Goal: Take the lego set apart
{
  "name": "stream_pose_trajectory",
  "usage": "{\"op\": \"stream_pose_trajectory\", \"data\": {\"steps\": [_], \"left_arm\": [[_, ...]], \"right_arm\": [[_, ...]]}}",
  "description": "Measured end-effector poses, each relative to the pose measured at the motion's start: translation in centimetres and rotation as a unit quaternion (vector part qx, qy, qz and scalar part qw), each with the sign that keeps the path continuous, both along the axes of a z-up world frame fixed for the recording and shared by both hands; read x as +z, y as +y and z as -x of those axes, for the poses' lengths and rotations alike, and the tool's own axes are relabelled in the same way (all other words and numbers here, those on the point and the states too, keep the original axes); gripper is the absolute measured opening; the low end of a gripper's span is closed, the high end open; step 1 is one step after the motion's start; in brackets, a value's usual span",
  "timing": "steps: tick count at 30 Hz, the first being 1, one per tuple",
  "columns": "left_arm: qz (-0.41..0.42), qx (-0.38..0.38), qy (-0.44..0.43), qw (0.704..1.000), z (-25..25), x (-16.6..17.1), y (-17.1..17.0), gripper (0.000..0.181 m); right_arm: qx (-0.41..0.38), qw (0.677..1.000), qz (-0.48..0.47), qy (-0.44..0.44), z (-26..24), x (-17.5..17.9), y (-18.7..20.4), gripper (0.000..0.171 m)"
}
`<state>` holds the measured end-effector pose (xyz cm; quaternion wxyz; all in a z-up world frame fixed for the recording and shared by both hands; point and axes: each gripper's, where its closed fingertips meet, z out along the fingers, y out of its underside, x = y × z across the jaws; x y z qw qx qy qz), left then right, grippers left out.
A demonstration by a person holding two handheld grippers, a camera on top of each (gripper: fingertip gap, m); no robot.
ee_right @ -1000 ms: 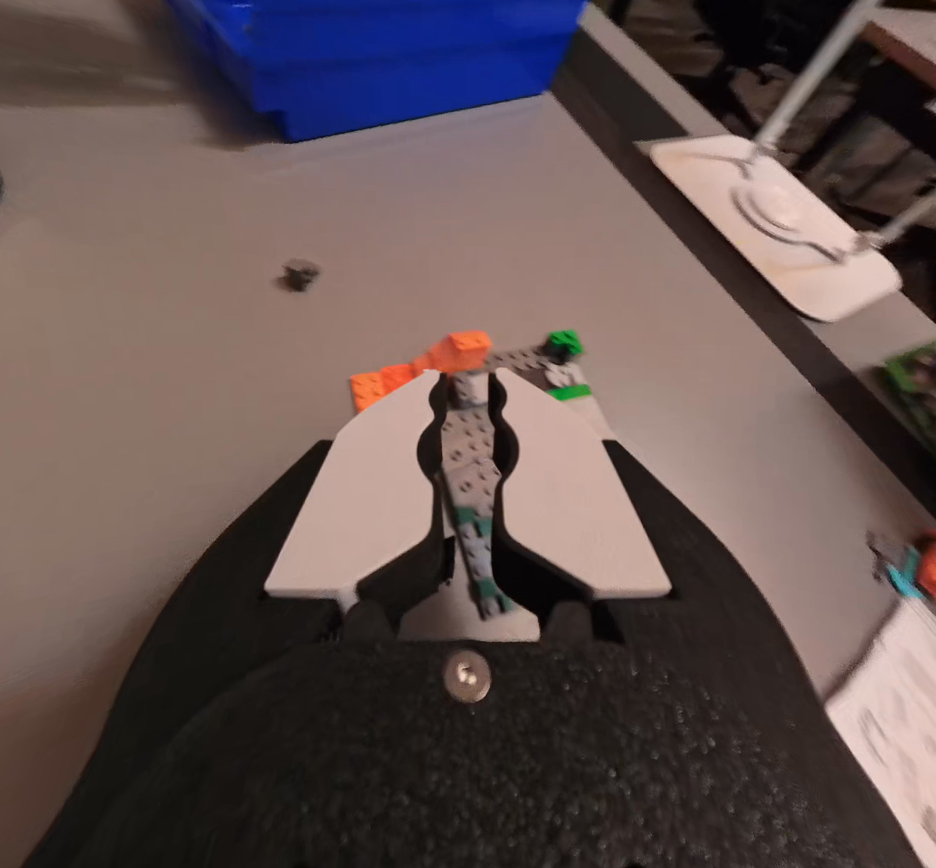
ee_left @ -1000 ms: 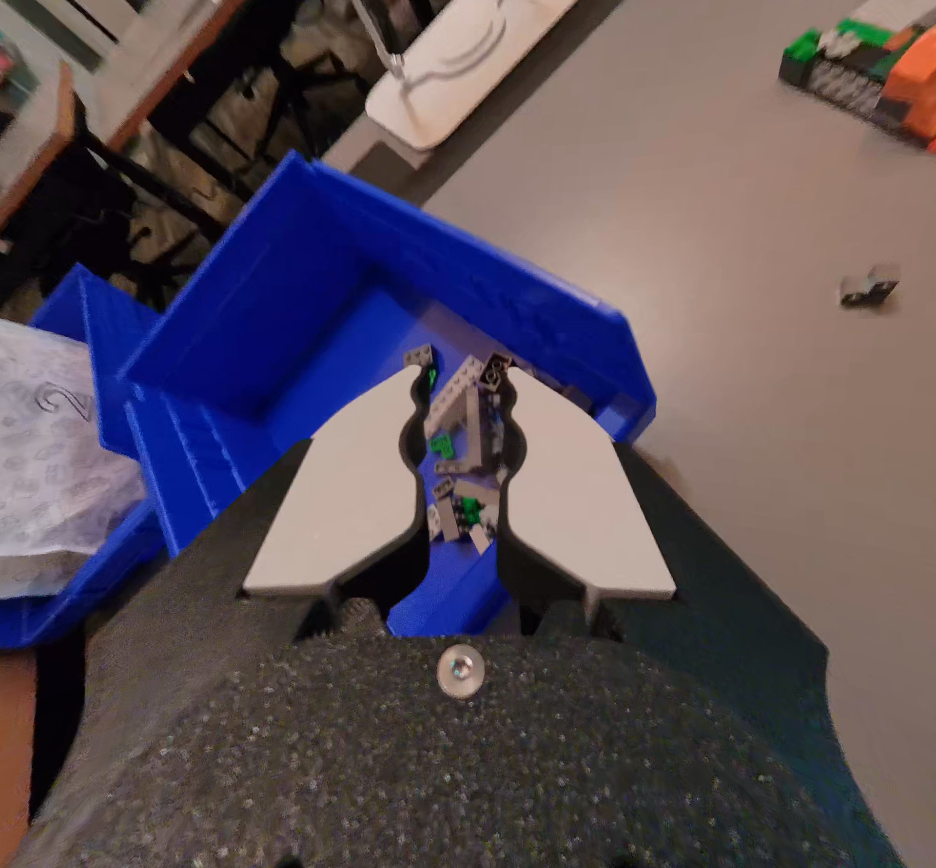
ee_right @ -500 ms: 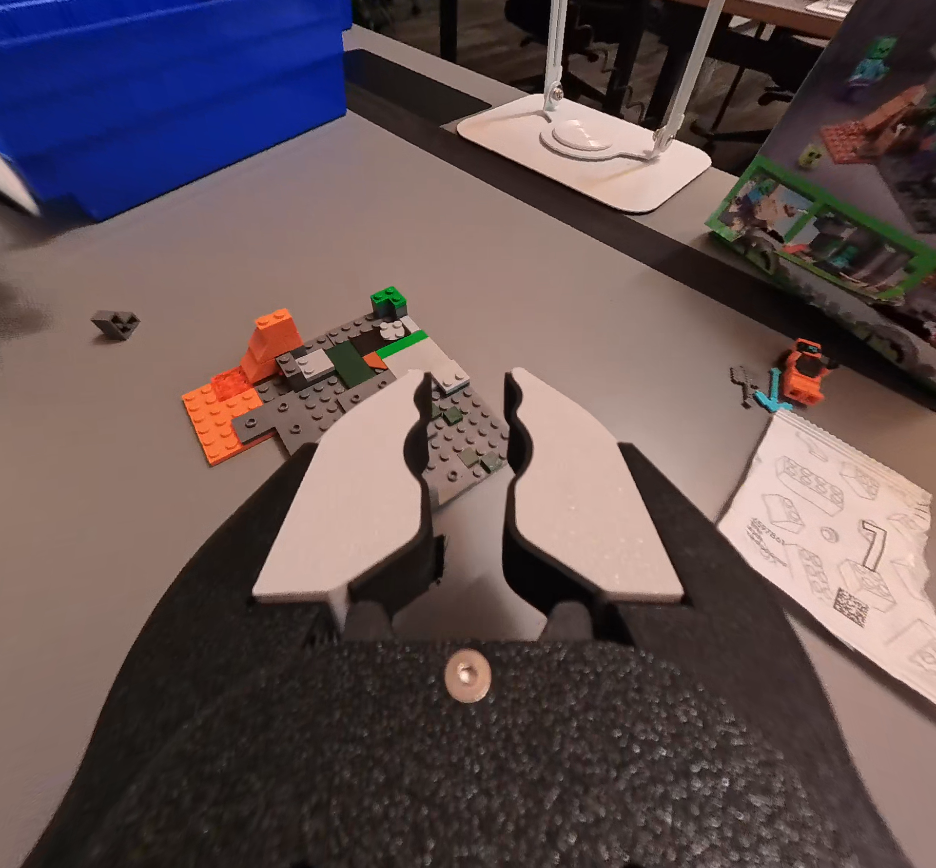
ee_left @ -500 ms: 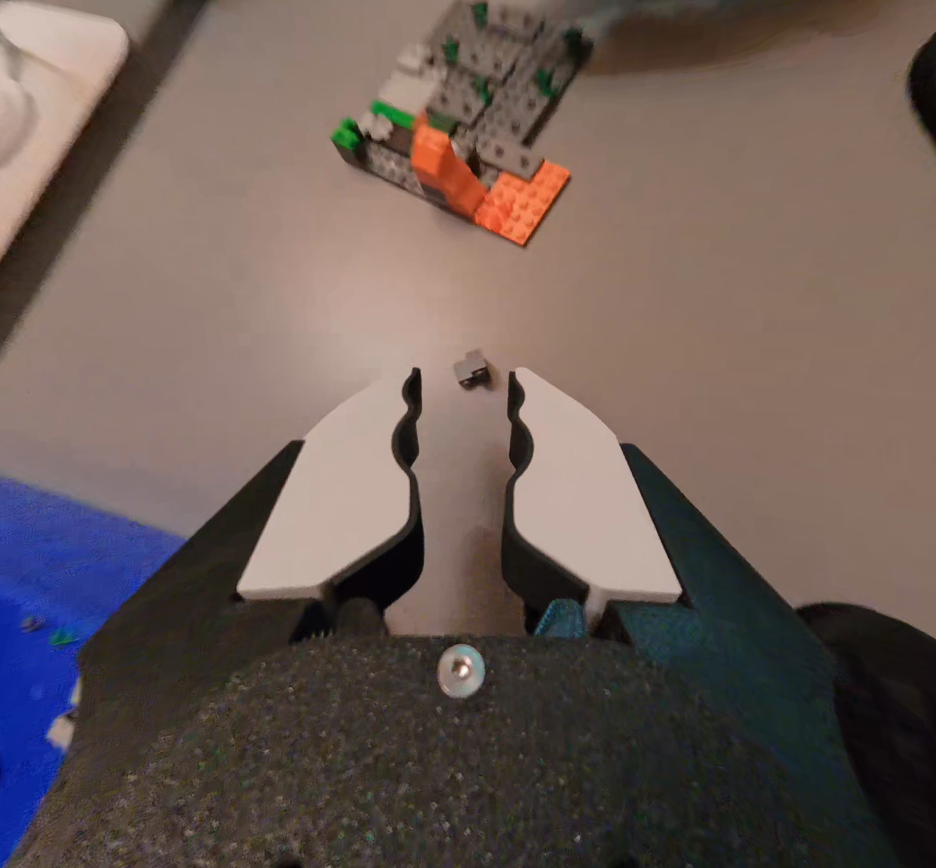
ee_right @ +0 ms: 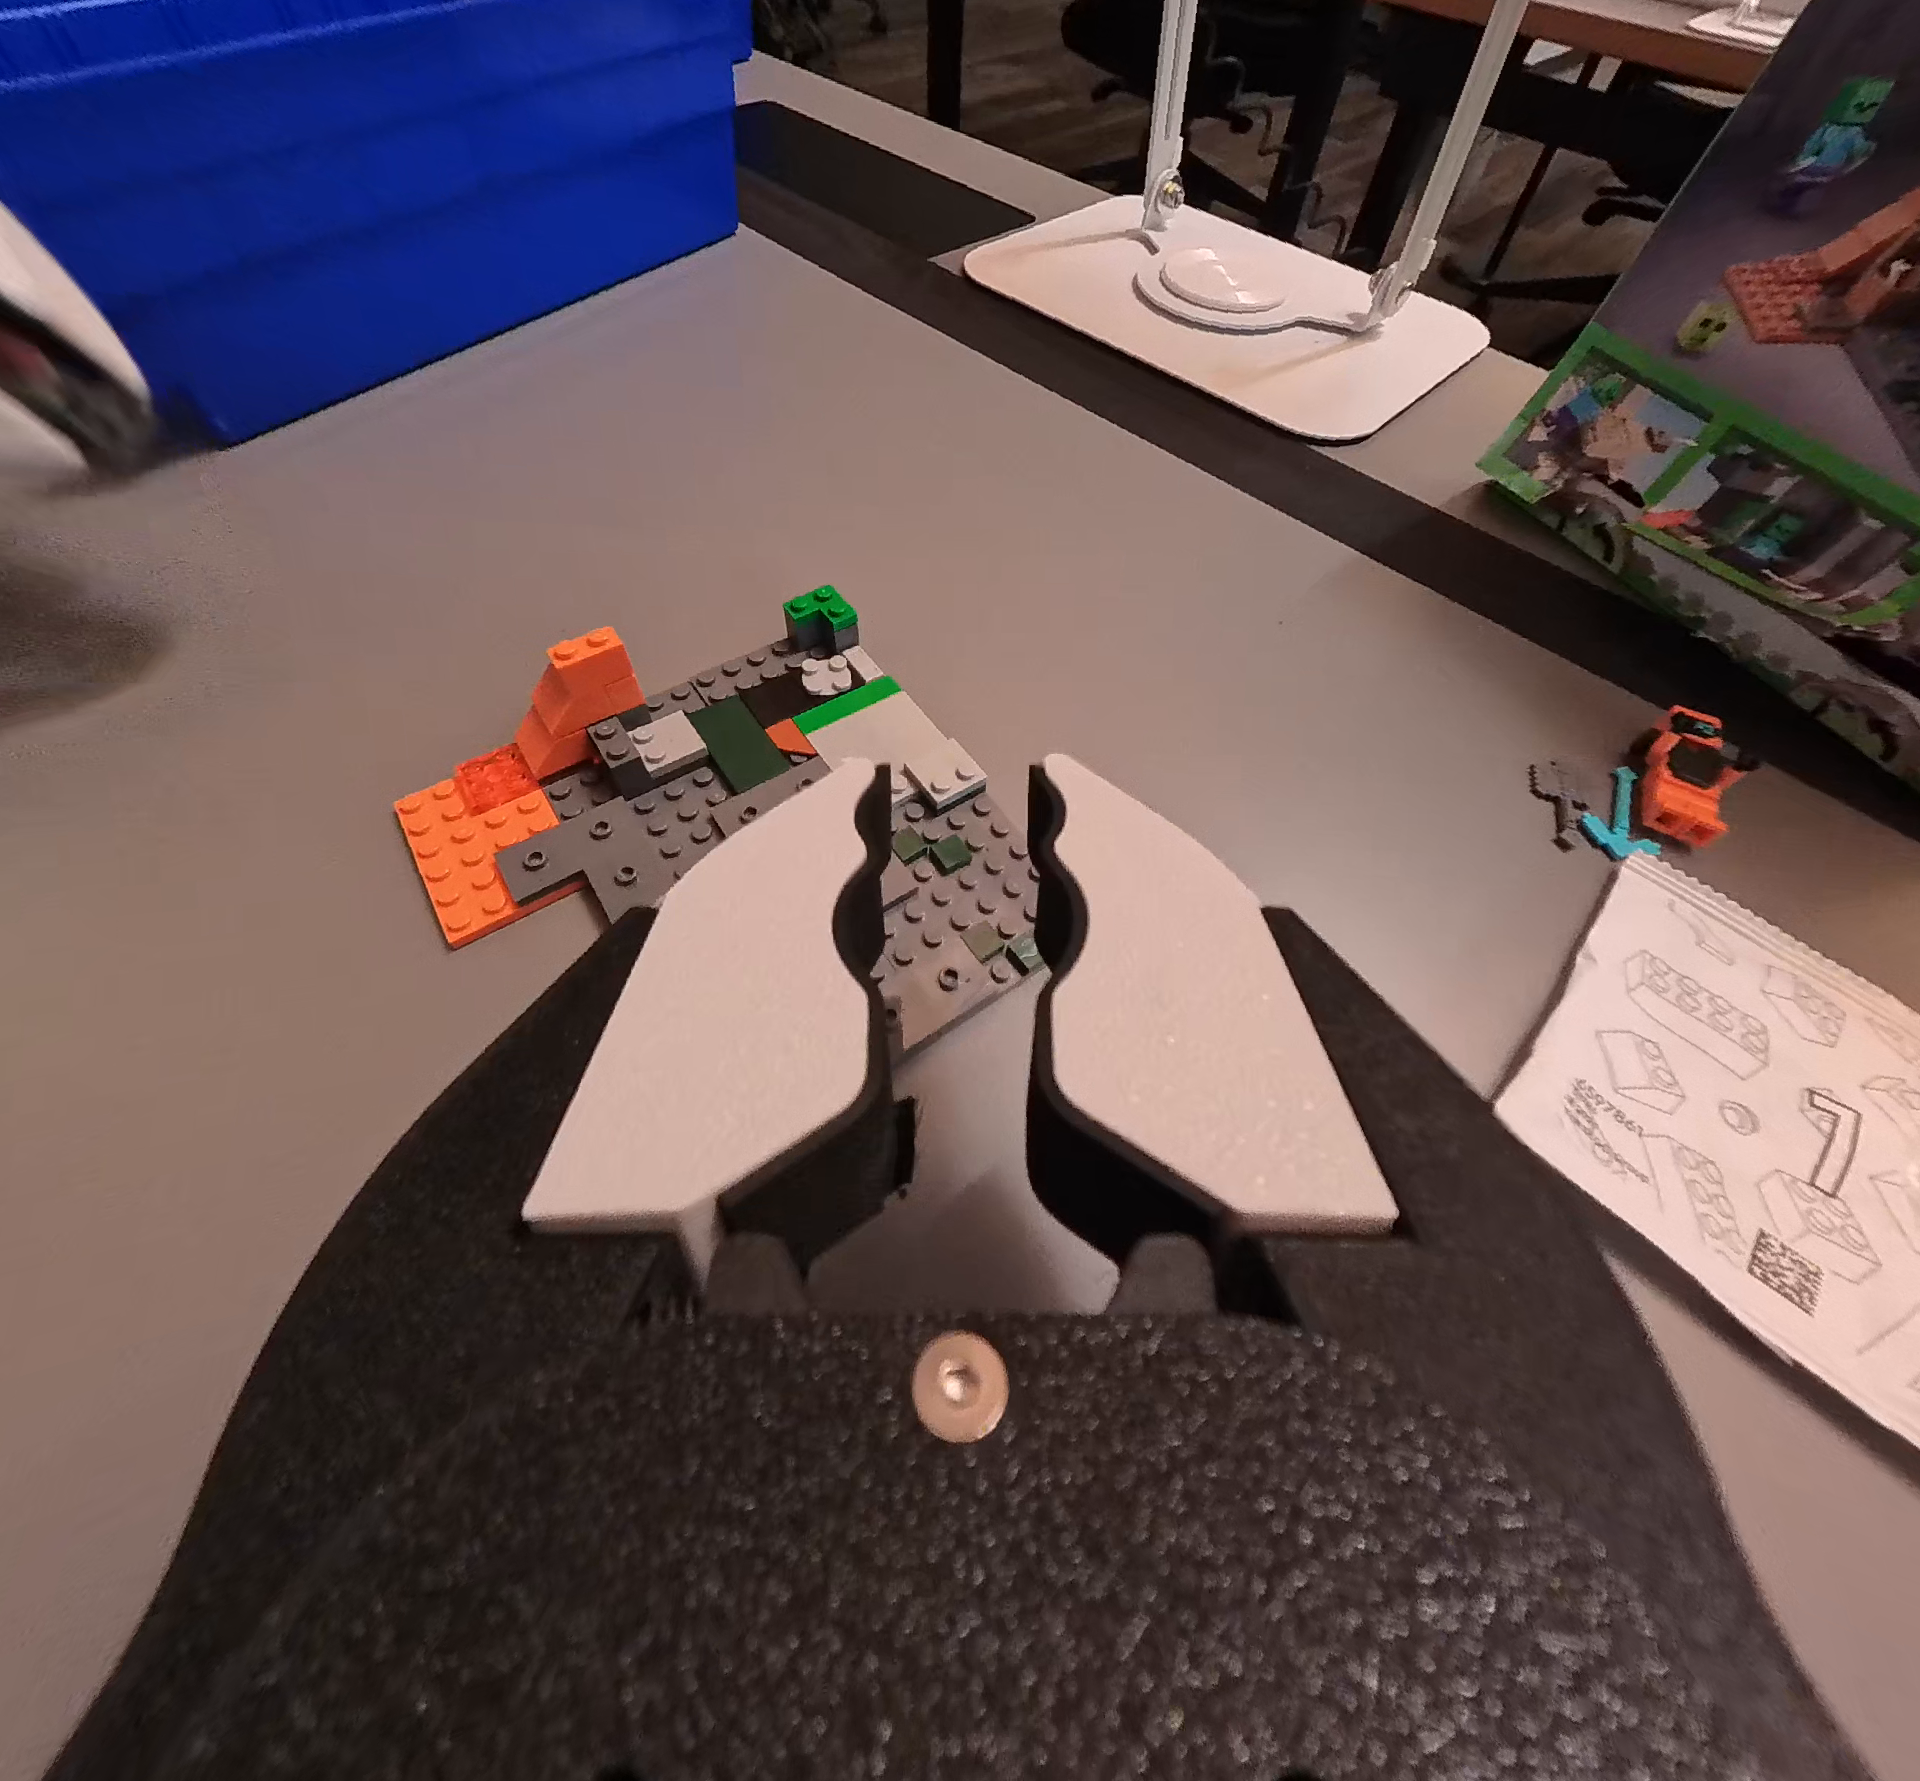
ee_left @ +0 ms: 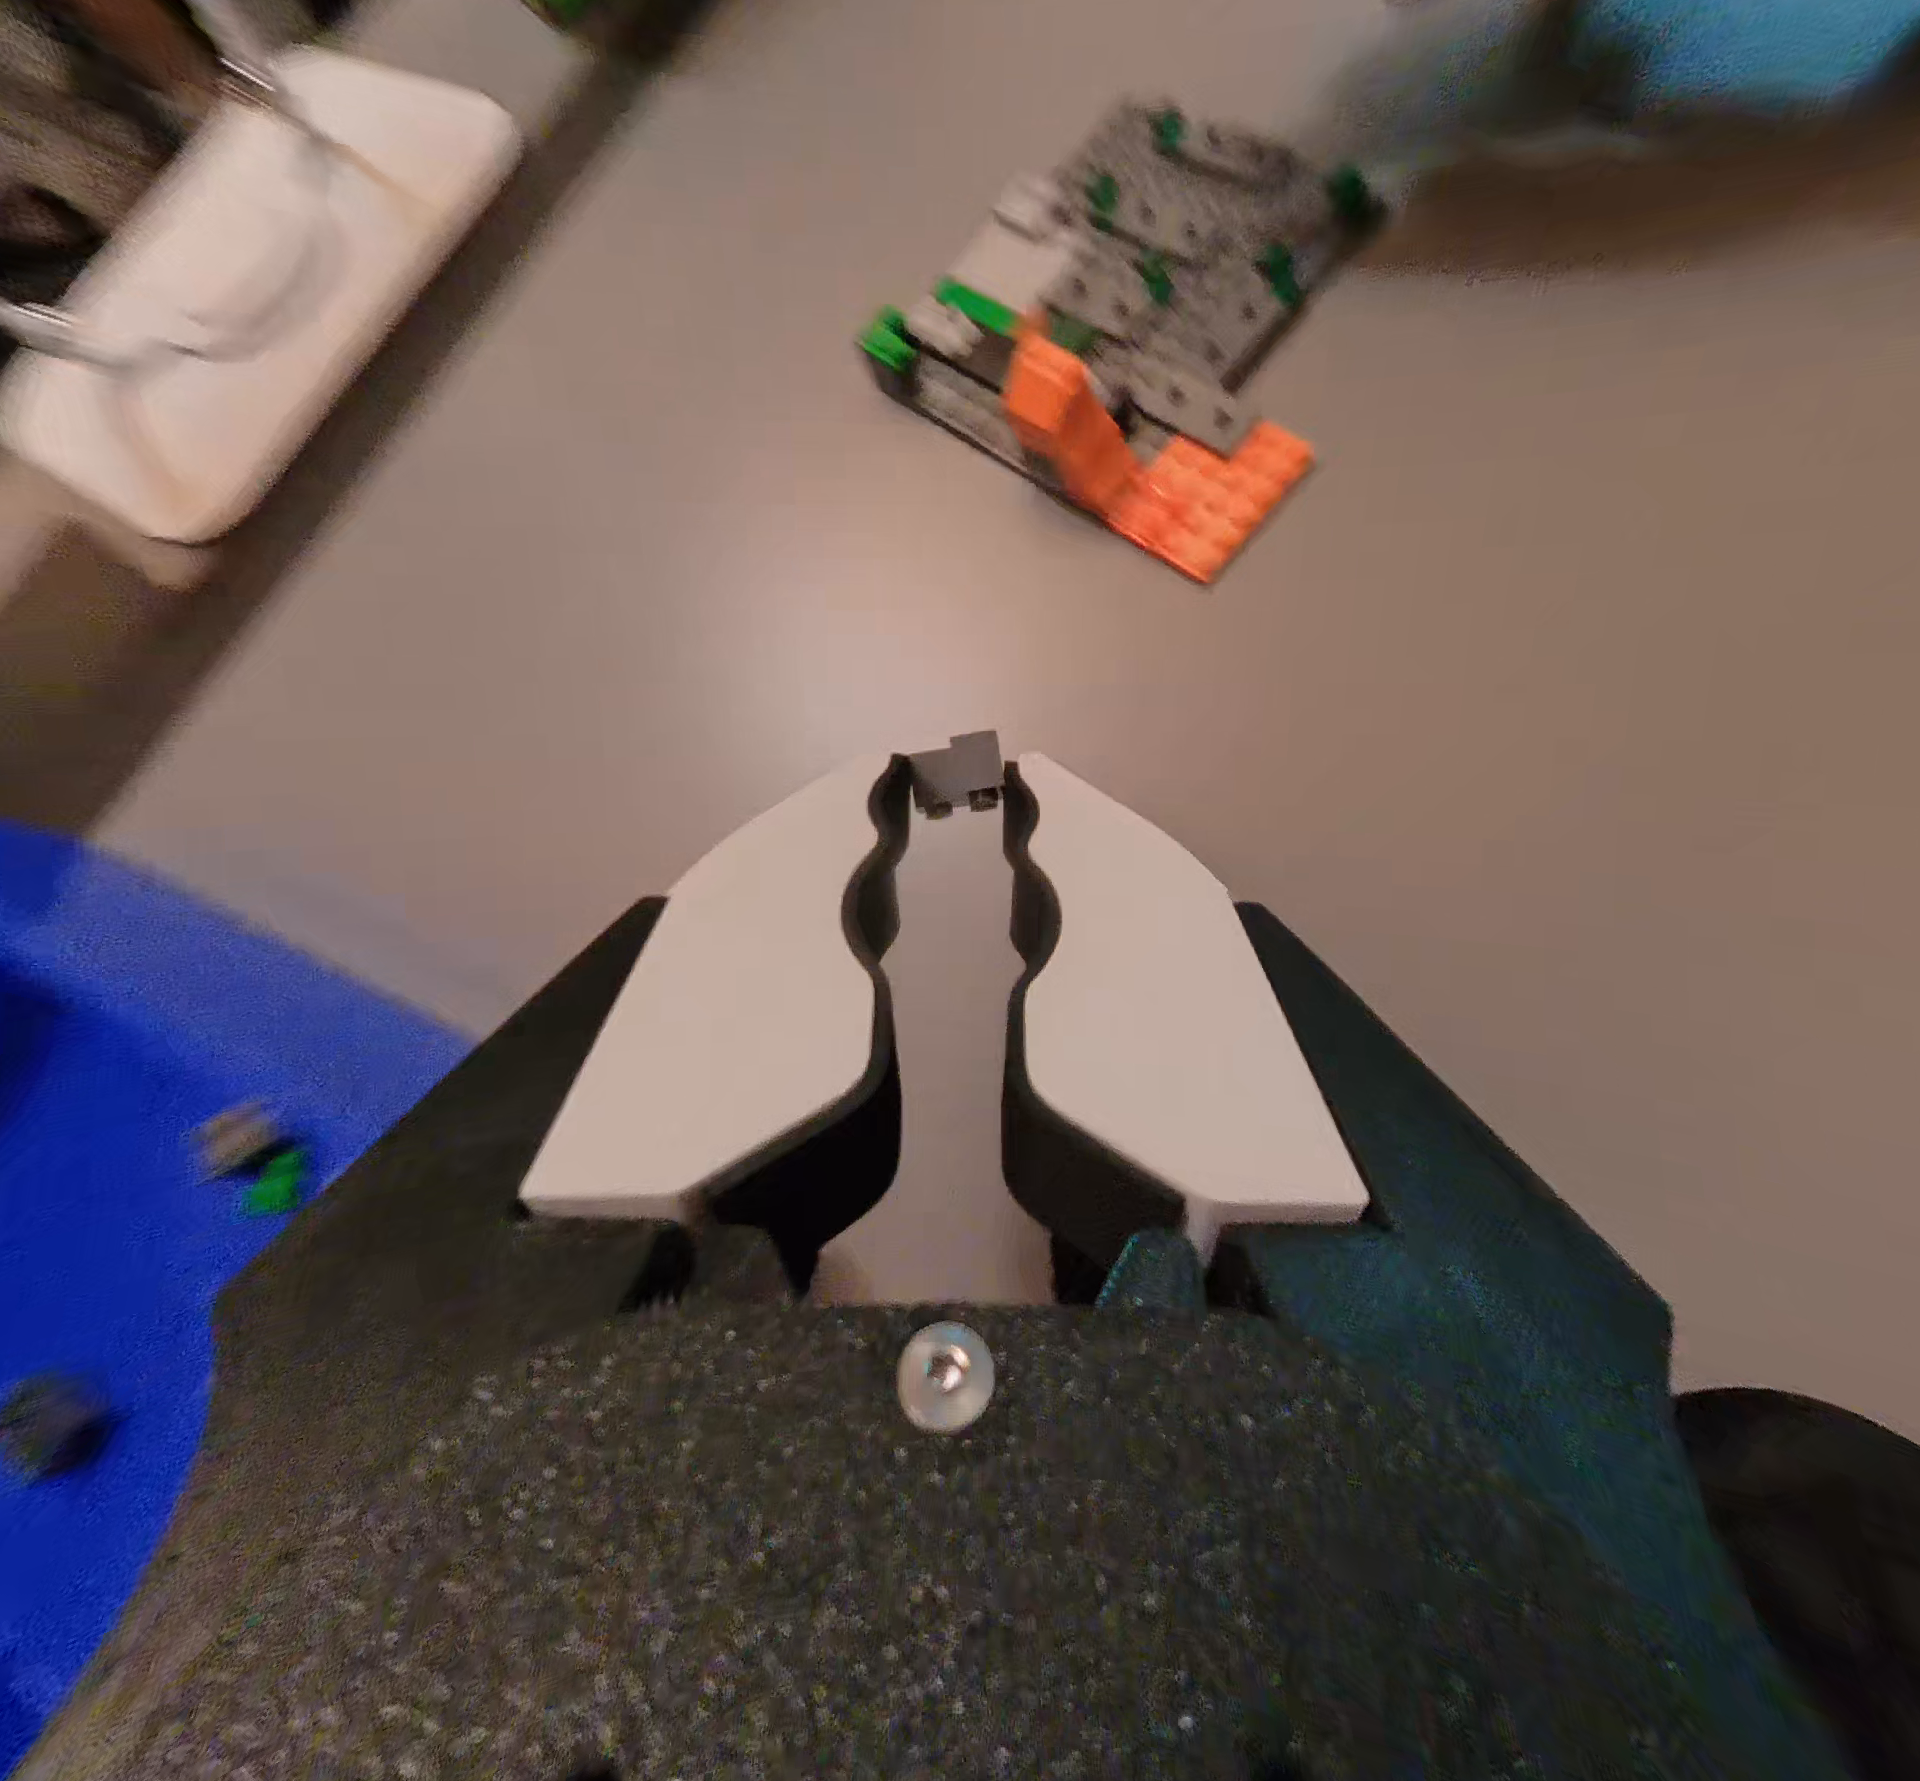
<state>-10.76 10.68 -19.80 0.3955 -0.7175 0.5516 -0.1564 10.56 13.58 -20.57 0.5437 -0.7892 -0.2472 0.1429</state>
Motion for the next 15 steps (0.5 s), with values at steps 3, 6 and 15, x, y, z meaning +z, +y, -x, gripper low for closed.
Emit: {"op": "stream_pose_trajectory", "data": {"steps": [3, 6, 15], "left_arm": [[-0.069, 0.075, -0.046, 0.994, 3.7, 5.0, 2.7, 0.017], [-0.108, 0.171, -0.065, 0.977, 8.7, 7.3, 5.7, 0.017], [-0.009, 0.254, -0.003, 0.967, 14.9, 1.2, 8.3, 0.018]], "right_arm": [[0.003, 1.0, 0.005, 0.006, 0.2, -0.2, 0.0, 0.024], [0.008, 1.0, 0.012, 0.011, 0.5, -0.5, 0.0, 0.024], [0.046, 0.999, 0.022, 0.001, 2.8, -1.1, -0.6, 0.022]]}}
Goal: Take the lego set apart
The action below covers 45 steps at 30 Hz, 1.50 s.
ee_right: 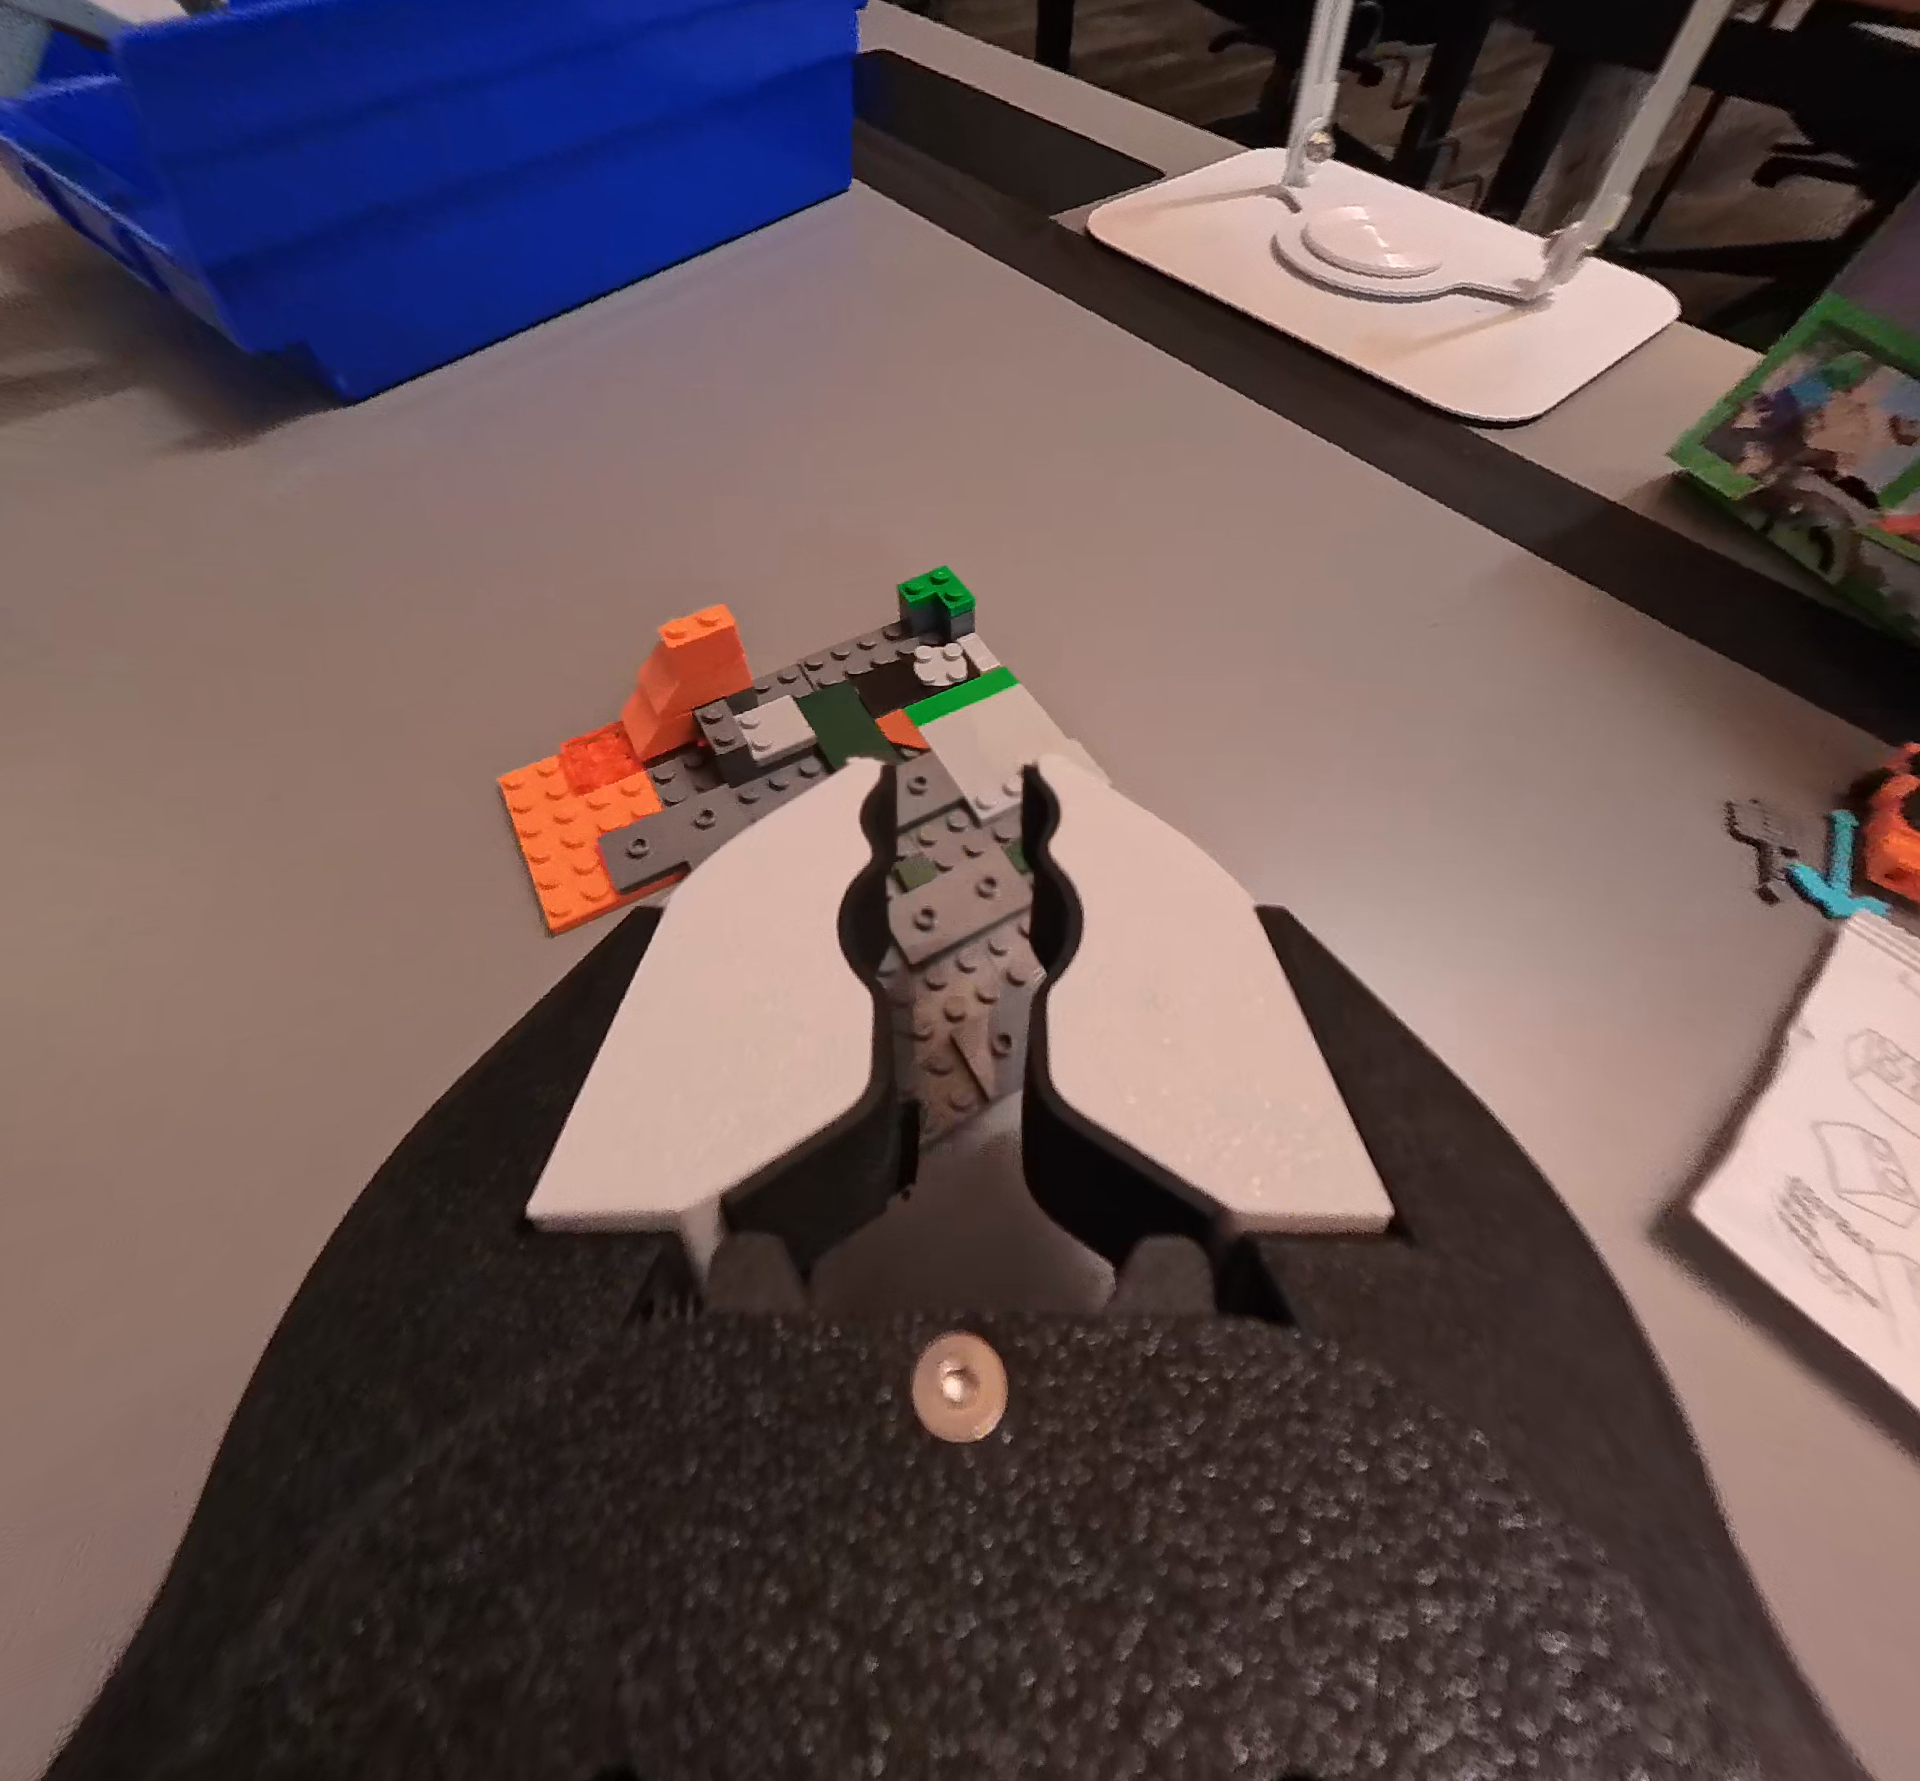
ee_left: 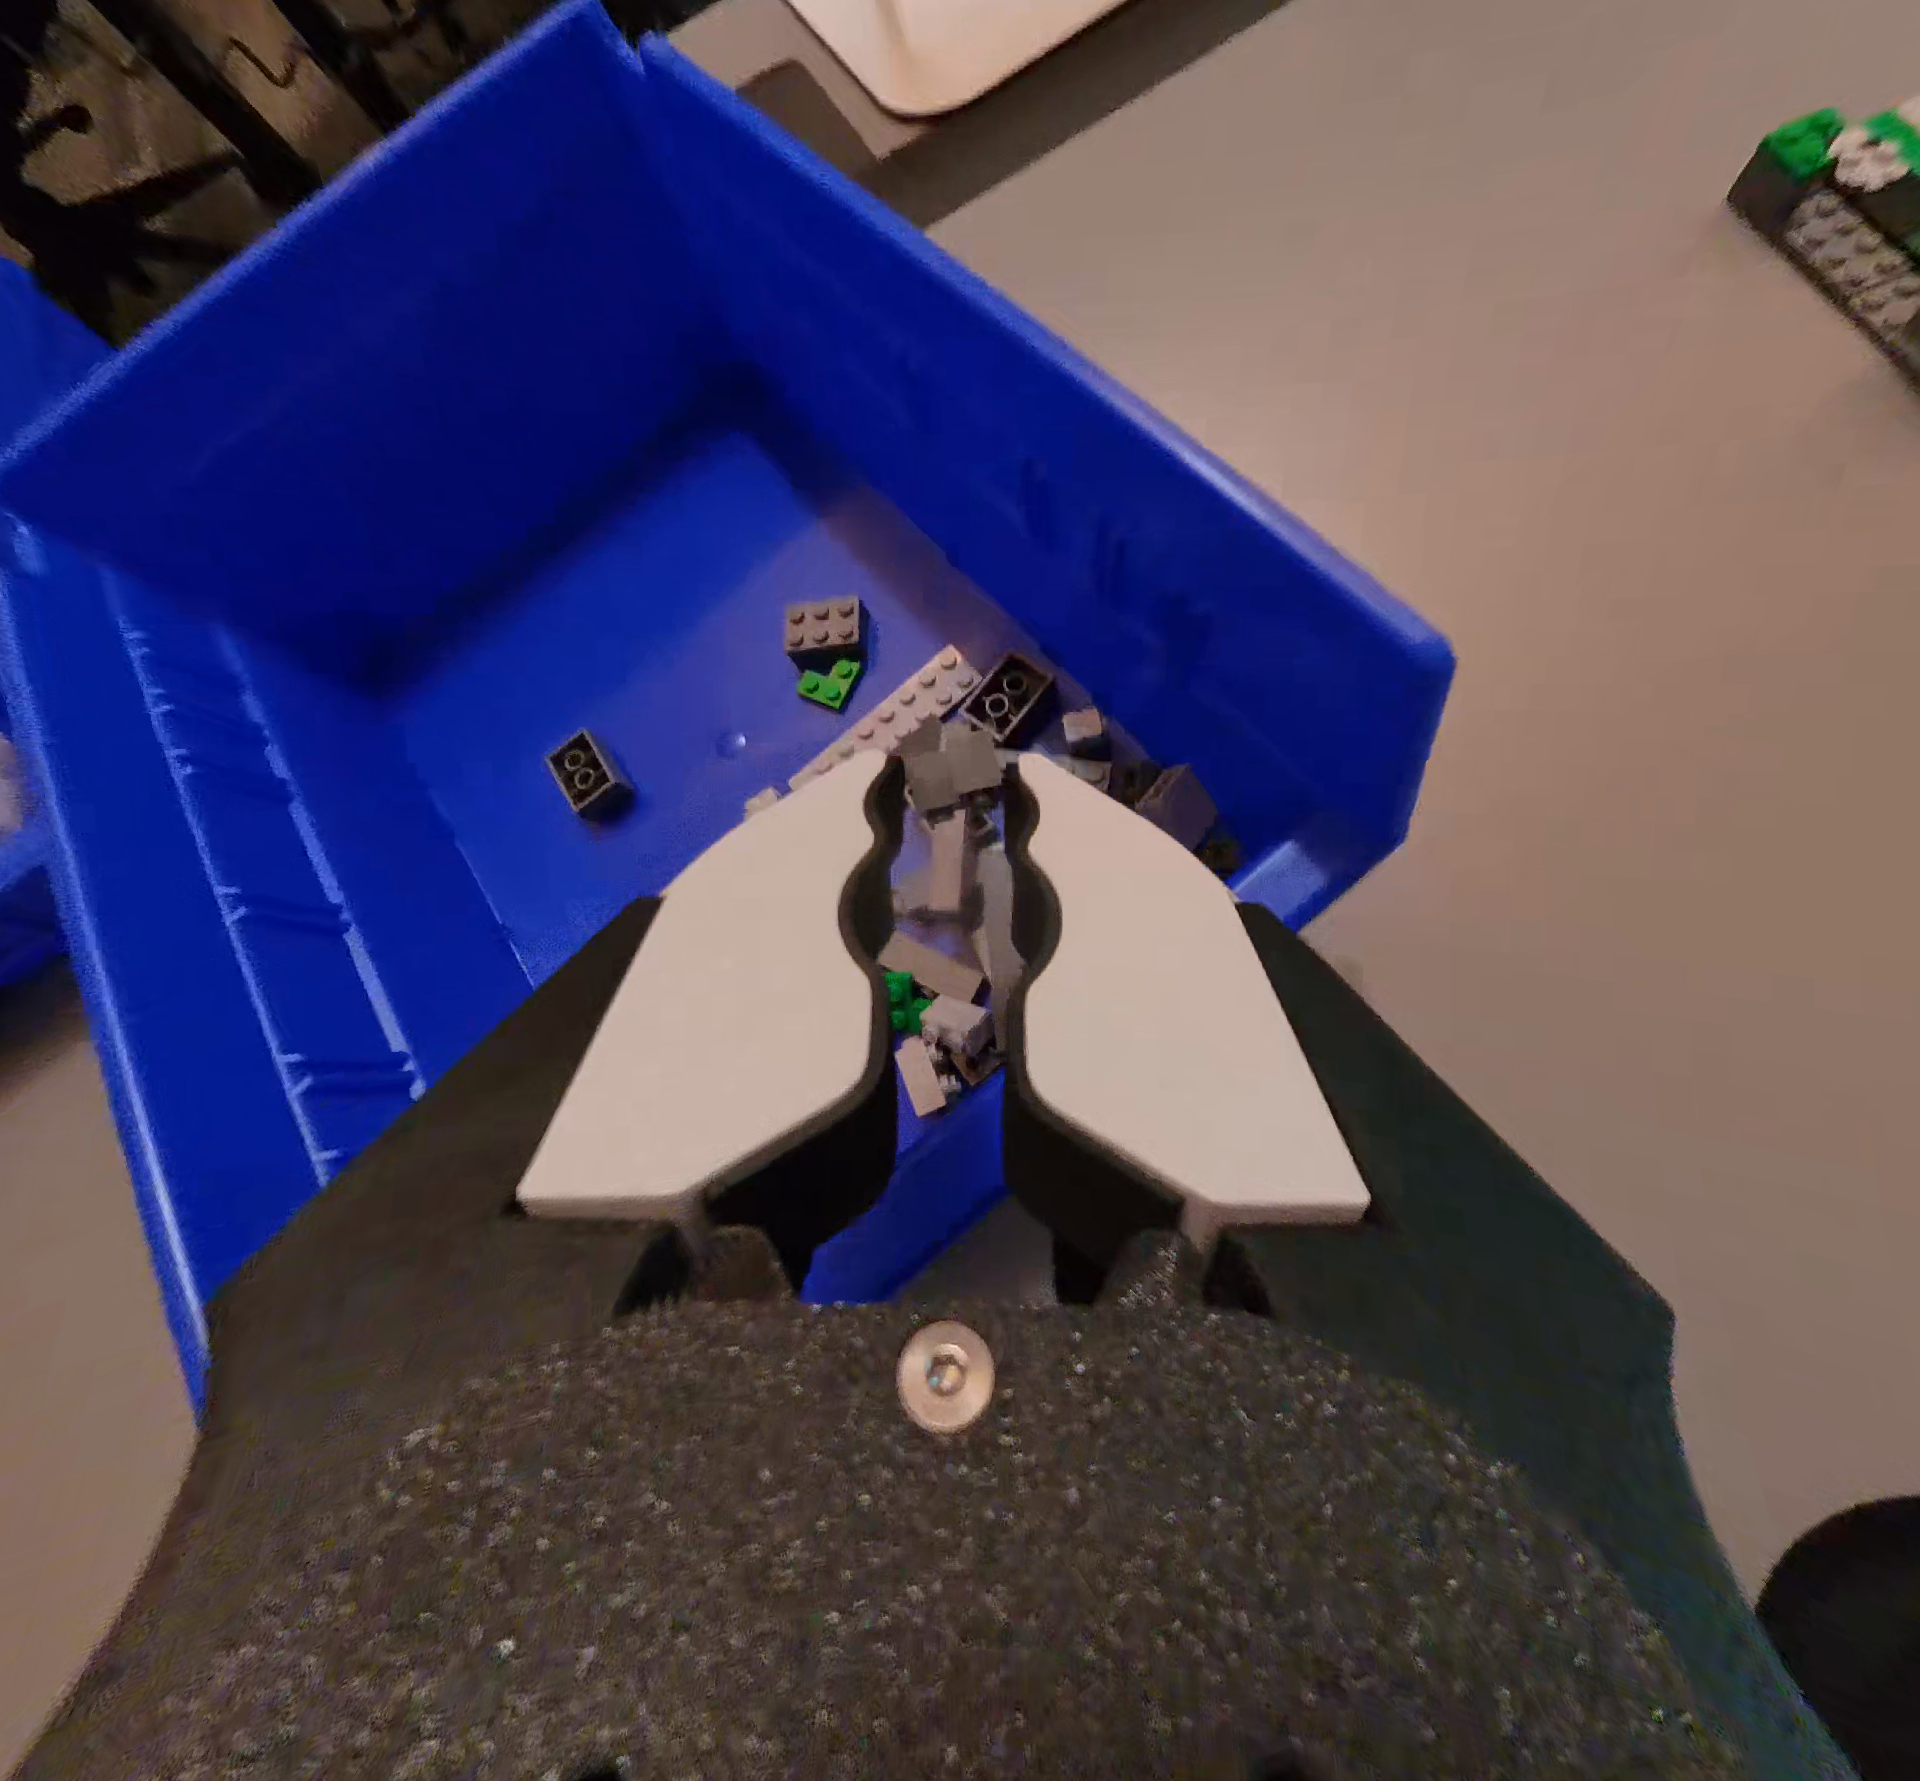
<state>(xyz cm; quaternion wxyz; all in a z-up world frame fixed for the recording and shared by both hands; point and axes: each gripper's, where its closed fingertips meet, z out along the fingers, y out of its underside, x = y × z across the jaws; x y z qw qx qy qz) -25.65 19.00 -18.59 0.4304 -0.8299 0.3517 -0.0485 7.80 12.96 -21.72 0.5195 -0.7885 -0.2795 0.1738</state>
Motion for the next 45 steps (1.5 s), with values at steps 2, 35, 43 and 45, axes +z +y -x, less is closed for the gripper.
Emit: {"op": "stream_pose_trajectory", "data": {"steps": [2, 35, 43, 45], "left_arm": [[0.013, -0.006, 0.007, 1.0, 0.1, -0.6, -0.2, 0.024], [0.049, -0.401, -0.13, 0.905, -21.9, -4.3, -13.2, 0.032], [0.034, -0.444, -0.121, 0.887, -21.9, -4.2, -15.1, 0.026], [0.041, -0.449, -0.125, 0.884, -21.8, -4.3, -15.4, 0.026]], "right_arm": [[0.01, 1.0, 0.001, -0.005, 0.6, -0.2, -0.2, 0.022], [0.339, 0.939, 0.029, -0.044, 12.2, -0.5, -6.5, 0.017], [0.385, 0.922, 0.031, -0.006, 12.9, 0.1, -8.4, 0.017], [0.391, 0.919, 0.047, -0.003, 12.9, 0.0, -8.7, 0.017]]}}
